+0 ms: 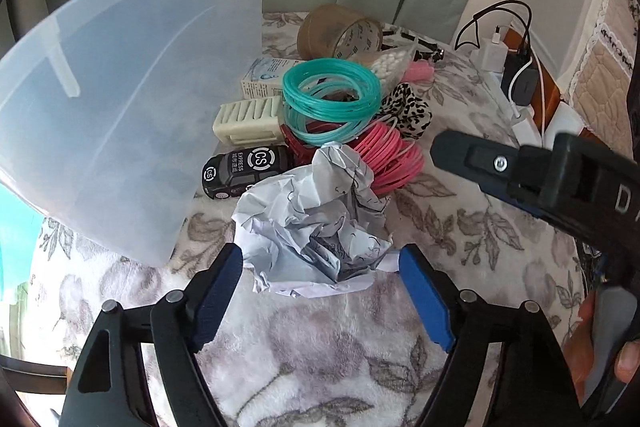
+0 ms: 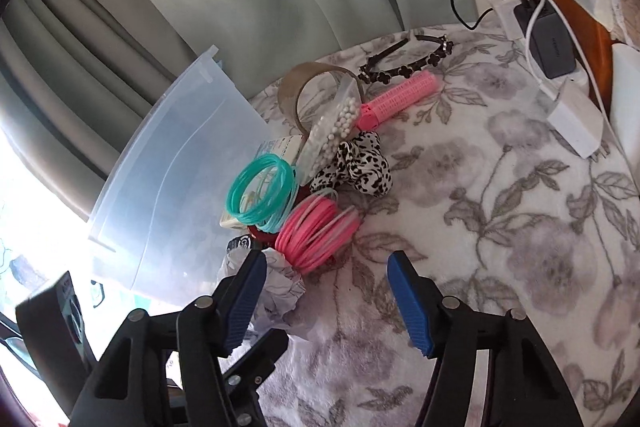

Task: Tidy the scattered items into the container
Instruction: 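Grasp the crumpled paper with the left tool while the right tool grasps the teal rings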

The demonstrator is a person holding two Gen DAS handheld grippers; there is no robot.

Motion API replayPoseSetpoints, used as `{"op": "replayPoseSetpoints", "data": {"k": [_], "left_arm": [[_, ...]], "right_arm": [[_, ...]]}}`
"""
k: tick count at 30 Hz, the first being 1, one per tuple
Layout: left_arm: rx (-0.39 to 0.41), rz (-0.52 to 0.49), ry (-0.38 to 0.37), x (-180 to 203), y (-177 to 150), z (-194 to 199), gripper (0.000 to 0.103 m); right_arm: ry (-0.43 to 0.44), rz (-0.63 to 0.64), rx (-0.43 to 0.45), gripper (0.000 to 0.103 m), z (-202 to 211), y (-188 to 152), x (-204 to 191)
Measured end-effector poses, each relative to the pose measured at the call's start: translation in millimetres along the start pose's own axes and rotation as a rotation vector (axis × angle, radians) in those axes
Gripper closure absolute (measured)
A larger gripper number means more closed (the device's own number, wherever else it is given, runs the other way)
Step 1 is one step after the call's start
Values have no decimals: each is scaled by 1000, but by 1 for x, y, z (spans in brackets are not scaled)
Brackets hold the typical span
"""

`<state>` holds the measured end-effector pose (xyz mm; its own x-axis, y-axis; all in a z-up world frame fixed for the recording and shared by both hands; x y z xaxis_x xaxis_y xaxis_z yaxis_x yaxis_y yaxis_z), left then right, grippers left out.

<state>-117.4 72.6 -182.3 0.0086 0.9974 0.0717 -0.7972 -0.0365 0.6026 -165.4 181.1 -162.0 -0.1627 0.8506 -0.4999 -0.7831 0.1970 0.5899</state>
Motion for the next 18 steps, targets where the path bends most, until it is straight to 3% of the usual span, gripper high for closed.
{"op": "replayPoseSetpoints", "data": {"k": [6,14,17,18], "left_arm": [[-10,16,8,-8,2,-7,37],[-12,25,0,-13,1,-7,38],[-9,33,-7,-16,1,-6,38],[-8,32,-8,-17,2,-5,38]], "right_arm": [[72,46,-1,48,-25,27,-23],[70,26,-82,66,-68,25,-27],[76,-6,-79,86,-65,24,-22],[83,-14,-75,88,-63,23,-22]]}}
Point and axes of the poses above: each gripper's, at about its wrist camera, not at the fingertips, and z roughly against the way its jaws point, x to its right, y to its top, the point moved 5 cm from there along -z, roughly the way its jaws point, and after that the axes turned 6 degrees about x, right-handed, at the moved point
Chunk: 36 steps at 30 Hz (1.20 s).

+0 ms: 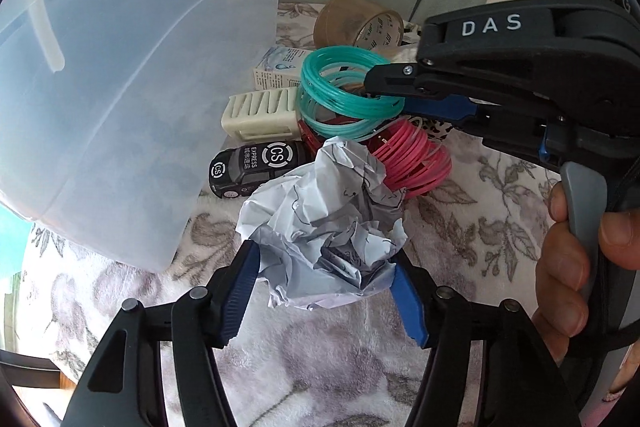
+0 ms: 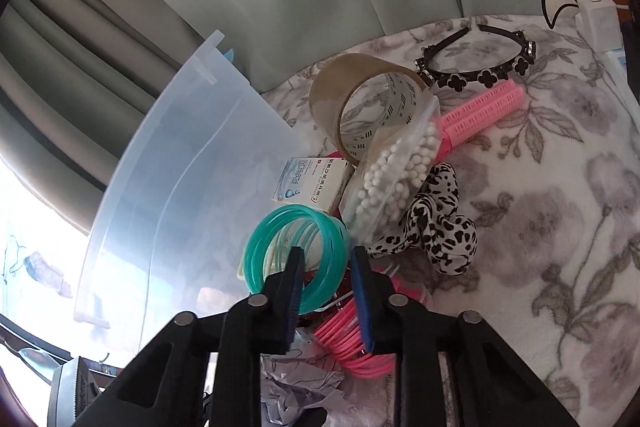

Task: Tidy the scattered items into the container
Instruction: 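Grasp the crumpled paper with the left tool while the right tool grasps the teal rings, then hold the paper in the left tool while the right tool also grasps the pink rings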

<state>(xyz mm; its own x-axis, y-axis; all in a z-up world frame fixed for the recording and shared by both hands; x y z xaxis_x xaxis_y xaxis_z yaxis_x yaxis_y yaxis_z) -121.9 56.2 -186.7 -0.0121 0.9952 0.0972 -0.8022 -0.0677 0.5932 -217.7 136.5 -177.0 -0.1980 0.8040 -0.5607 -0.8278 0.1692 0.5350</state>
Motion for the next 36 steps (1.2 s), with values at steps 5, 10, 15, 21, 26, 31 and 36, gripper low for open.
{"op": "replayPoseSetpoints", "data": {"k": [5,10,15,21,26,31,36], "left_arm": [[1,23,-14,-5,1,5,44],[24,28,-22,-9,5,20,58],[59,26,-36,-8,8,37,59],[129,15,-54,-2,14,63,59],[161,23,-67,-5,14,92,59],[185,30,-69,-9,12,103,59],[184,42,-70,-8,11,95,59]], "right_arm": [[44,-37,66,93,29,1,-4],[74,-89,163,94,68,-1,-8],[87,-120,251,94,108,-6,-12],[118,-133,347,100,149,-4,-20],[111,-96,396,101,177,-3,-30],[81,-119,333,98,161,-16,-21],[50,-168,241,97,126,-34,-2]]}}
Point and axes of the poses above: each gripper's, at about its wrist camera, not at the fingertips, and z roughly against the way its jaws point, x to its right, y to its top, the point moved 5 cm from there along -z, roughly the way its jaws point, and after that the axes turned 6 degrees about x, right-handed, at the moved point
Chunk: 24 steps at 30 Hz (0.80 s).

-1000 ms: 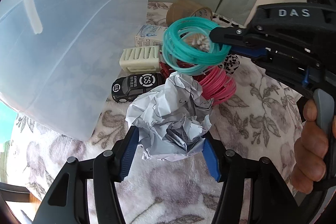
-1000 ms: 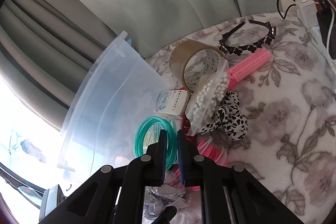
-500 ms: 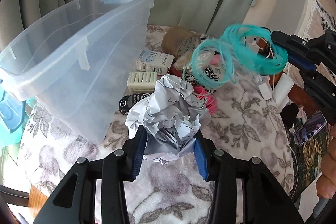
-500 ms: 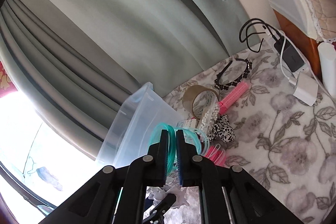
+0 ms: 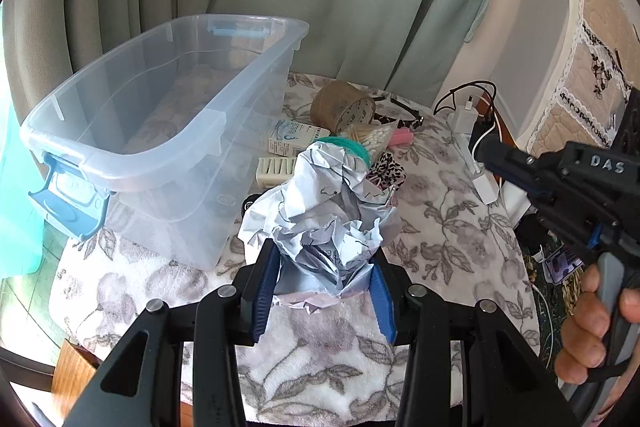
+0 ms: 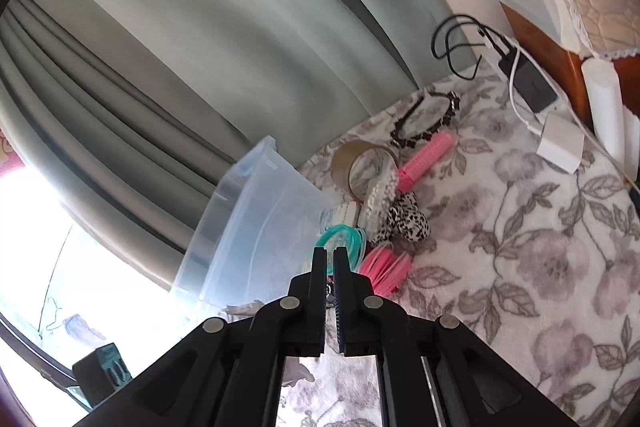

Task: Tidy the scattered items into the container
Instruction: 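Hold the paper in the left tool while the right tool also grasps the pink rings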

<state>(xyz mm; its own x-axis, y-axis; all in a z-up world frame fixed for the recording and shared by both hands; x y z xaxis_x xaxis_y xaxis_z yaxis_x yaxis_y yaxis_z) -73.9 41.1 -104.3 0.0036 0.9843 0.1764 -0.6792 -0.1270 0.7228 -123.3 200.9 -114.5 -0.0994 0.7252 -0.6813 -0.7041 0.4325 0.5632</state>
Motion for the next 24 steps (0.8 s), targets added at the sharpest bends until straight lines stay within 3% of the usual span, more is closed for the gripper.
{"op": "replayPoseSetpoints", "data": {"k": [6,10,16,24], "left_arm": [[-1,14,1,-3,1,-5,58],[-25,19,4,-5,-3,-14,59],[-70,43,11,-11,-7,-30,58],[-94,40,10,-11,-8,-42,58]], "right_arm": [[-43,3,-71,94,-30,-17,20],[-53,-26,-124,59,-52,-29,37],[-21,-80,-194,59,-81,-43,53],[121,-90,-178,59,-100,-32,43]]}}
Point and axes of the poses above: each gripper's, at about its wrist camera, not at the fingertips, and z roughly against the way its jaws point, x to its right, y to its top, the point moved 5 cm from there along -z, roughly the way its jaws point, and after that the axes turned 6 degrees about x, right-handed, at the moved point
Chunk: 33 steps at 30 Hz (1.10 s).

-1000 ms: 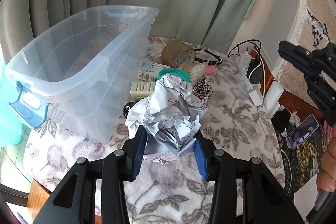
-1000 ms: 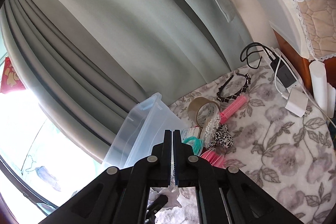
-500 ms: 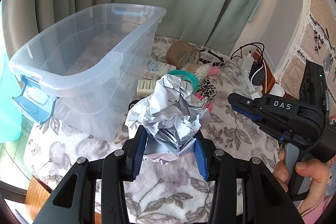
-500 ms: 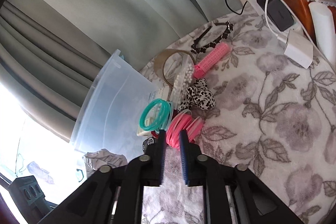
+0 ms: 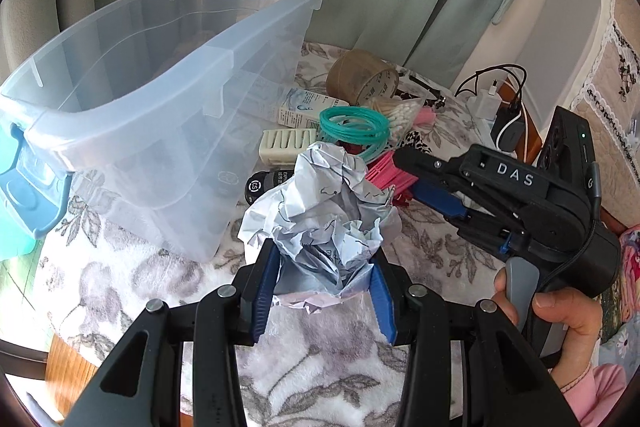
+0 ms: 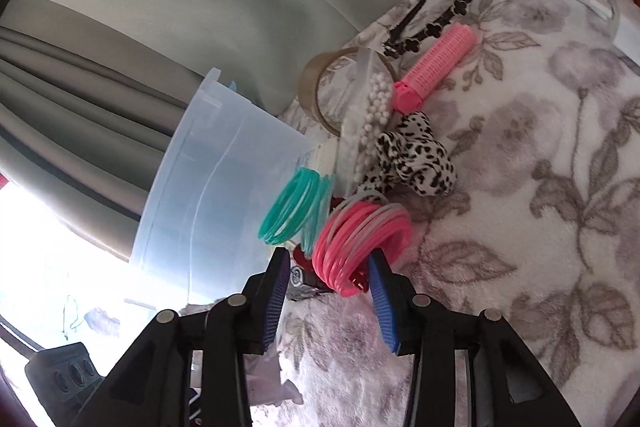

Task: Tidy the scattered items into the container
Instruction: 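Hold the paper in the left tool while the right tool also grasps the pink rings, then carry paper and rings over the clear box and open both tools to drop them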

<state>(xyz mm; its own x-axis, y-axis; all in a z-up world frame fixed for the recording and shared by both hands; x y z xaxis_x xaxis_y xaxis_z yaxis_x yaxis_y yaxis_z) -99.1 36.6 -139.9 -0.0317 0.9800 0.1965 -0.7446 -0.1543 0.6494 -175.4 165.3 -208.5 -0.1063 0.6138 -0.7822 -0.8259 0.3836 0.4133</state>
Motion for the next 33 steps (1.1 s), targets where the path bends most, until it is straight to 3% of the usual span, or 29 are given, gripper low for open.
{"op": "replayPoseSetpoints", "data": {"k": [4,6,8,15,24,33], "left_arm": [[-13,-2,6,-1,0,-5,58],[-16,-1,12,-2,0,-6,58],[-17,2,19,-3,0,-7,58],[-5,-10,17,0,1,-2,58],[54,-17,-7,7,5,25,58],[149,-24,-58,14,15,68,58]], "right_arm": [[31,3,-5,63,-11,7,0],[35,1,-1,73,-13,8,0],[49,1,11,91,-8,9,0],[89,-2,91,94,29,18,-5],[138,108,318,96,137,47,-49],[169,184,413,96,173,51,-110]]}}
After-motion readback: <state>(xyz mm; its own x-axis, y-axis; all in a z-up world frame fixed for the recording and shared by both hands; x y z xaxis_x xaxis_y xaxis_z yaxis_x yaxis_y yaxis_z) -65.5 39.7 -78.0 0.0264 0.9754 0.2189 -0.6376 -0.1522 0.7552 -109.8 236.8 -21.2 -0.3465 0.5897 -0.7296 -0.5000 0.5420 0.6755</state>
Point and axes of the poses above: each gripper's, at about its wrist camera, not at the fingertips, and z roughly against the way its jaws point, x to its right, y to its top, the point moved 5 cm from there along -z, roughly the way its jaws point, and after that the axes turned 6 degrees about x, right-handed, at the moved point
